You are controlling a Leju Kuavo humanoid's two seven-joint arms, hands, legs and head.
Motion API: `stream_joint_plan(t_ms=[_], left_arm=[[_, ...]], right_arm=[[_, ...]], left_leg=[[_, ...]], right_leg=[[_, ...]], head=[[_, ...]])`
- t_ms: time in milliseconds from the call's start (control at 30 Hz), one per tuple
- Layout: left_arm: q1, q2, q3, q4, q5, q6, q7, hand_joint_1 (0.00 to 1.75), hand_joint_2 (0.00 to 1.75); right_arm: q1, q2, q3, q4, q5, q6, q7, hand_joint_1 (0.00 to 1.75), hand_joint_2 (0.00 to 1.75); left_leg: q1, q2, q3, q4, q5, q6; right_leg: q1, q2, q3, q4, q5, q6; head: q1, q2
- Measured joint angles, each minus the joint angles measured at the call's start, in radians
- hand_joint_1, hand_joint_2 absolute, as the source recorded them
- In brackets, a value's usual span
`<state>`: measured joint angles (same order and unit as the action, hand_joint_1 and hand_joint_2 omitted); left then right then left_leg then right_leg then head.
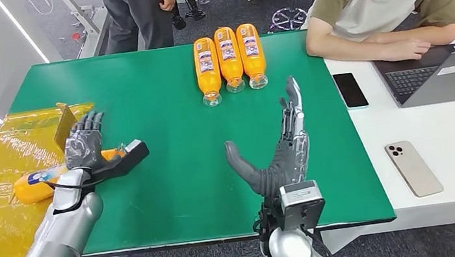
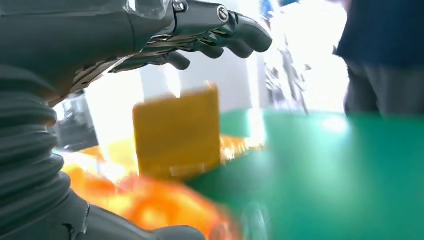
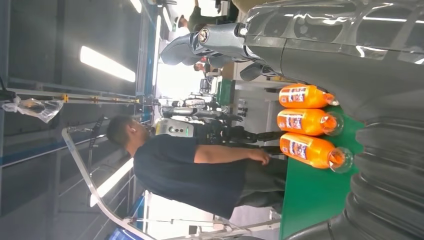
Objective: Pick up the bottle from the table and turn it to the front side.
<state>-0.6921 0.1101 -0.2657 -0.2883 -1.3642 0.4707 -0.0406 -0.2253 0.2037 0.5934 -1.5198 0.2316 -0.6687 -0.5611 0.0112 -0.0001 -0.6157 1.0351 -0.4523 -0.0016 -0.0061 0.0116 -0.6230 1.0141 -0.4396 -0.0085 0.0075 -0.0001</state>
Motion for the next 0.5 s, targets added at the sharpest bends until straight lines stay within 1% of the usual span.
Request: stream_joint_plan(t_ms=[100, 167, 200, 267, 300, 333, 400, 433, 467, 500], left_arm=[[-0.003, 0.001, 0.045, -0.025, 0.037, 0.138, -0.052, 0.0, 1.75], [0.016, -0.002, 0.079, -0.075, 0.051, 0.19, -0.114, 0.0, 1.75], [0.037, -0.006, 0.111, -0.129, 0.058, 0.203, -0.171, 0.0, 1.75], [0.085, -0.033, 0.21, -0.272, 0.091, 0.221, -0.336, 0.0, 1.75], [0.103, -0.053, 0.272, -0.34, 0.119, 0.227, -0.423, 0.0, 1.75], [0.118, -0.075, 0.333, -0.4, 0.157, 0.23, -0.5, 0.0, 1.75], [0.15, -0.115, 0.43, -0.508, 0.274, 0.231, -0.602, 0.0, 1.75], [0.168, -0.133, 0.456, -0.559, 0.364, 0.231, -0.628, 0.0, 1.75], [0.189, -0.15, 0.465, -0.61, 0.473, 0.231, -0.643, 0.0, 1.75], [0.2, -0.159, 0.467, -0.639, 0.536, 0.231, -0.649, 0.0, 1.75]], right_arm=[[-0.003, 0.001, 0.0, 0.011, -0.009, 0.0, -0.005, 0.0, 1.75], [-0.004, 0.002, 0.001, 0.017, -0.015, 0.0, -0.008, 0.0, 1.75], [-0.005, 0.002, 0.001, 0.02, -0.016, 0.0, -0.009, 0.0, 1.75], [-0.007, 0.003, 0.003, 0.027, -0.019, 0.0, -0.012, 0.0, 1.75], [-0.008, 0.004, 0.004, 0.031, -0.022, 0.0, -0.013, 0.0, 1.75], [-0.009, 0.004, 0.005, 0.034, -0.026, 0.0, -0.015, 0.0, 1.75], [-0.011, 0.005, 0.006, 0.042, -0.032, 0.0, -0.019, 0.0, 1.75], [-0.012, 0.005, 0.006, 0.045, -0.034, 0.0, -0.022, 0.0, 1.75], [-0.013, 0.005, 0.007, 0.049, -0.035, 0.0, -0.024, 0.0, 1.75], [-0.013, 0.005, 0.007, 0.051, -0.035, 0.0, -0.025, 0.0, 1.75]], left_leg=[[0.0, 0.0, 0.0, 0.0, 0.0, 0.0], [0.0, 0.0, 0.0, 0.0, 0.0, 0.0], [0.0, 0.001, 0.0, 0.0, 0.0, 0.0], [0.0, 0.002, 0.0, 0.0, 0.0, 0.0], [0.0, 0.002, 0.0, 0.0, 0.0, 0.0], [0.0, 0.002, 0.0, 0.0, -0.001, 0.0], [0.0, 0.002, 0.0, 0.0, -0.001, -0.001], [0.0, 0.002, 0.0, 0.0, -0.001, -0.001], [0.0, 0.001, 0.0, 0.0, -0.001, -0.001], [0.0, 0.001, 0.0, 0.0, -0.001, -0.001]], right_leg=[[0.0, 0.0, 0.0, 0.0, 0.0, 0.0], [0.0, 0.001, 0.0, 0.0, 0.0, 0.0], [0.0, 0.001, 0.0, 0.0, 0.0, 0.0], [0.0, 0.003, -0.001, 0.0, 0.0, 0.0], [0.0, 0.003, -0.001, 0.0, 0.0, 0.0], [0.0, 0.003, -0.001, 0.0, 0.0, 0.0], [0.0, 0.004, 0.0, 0.0, 0.0, 0.0], [0.0, 0.003, 0.0, -0.001, 0.0, 0.0], [0.0, 0.002, 0.0, -0.001, 0.0, 0.0], [0.0, 0.001, 0.0, -0.001, 0.0, 0.0]], head=[[0.0, 0.0], [0.0, 0.0], [0.0, 0.0], [0.0, 0.0], [0.0, 0.0], [0.0, 0.0], [0.0, 0.0], [0.0, 0.0], [0.0, 0.0], [0.0, 0.0]])
